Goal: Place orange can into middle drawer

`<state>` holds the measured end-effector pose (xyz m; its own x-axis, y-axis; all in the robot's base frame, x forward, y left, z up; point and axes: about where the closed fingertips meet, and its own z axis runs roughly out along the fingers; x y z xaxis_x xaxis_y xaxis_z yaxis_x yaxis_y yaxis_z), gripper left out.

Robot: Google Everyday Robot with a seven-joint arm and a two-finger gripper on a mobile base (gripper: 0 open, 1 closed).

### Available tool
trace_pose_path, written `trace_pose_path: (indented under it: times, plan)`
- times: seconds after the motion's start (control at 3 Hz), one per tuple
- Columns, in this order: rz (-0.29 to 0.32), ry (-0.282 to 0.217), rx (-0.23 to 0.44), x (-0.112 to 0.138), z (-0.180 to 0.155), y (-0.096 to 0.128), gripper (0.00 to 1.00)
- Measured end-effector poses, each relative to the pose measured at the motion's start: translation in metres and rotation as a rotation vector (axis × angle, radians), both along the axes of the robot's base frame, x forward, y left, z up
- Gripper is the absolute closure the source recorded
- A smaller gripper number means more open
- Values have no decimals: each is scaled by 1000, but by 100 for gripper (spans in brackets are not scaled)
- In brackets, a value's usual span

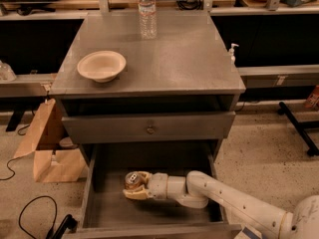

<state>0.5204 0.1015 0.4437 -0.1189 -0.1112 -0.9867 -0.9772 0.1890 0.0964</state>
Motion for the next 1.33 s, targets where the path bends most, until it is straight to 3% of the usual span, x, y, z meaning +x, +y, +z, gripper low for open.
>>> trace_pose_path:
  times: [1.0, 1.33]
  plan:
    - [10, 1, 5, -2, 1, 6, 5]
    - [11, 1, 5, -3, 1, 7, 0]
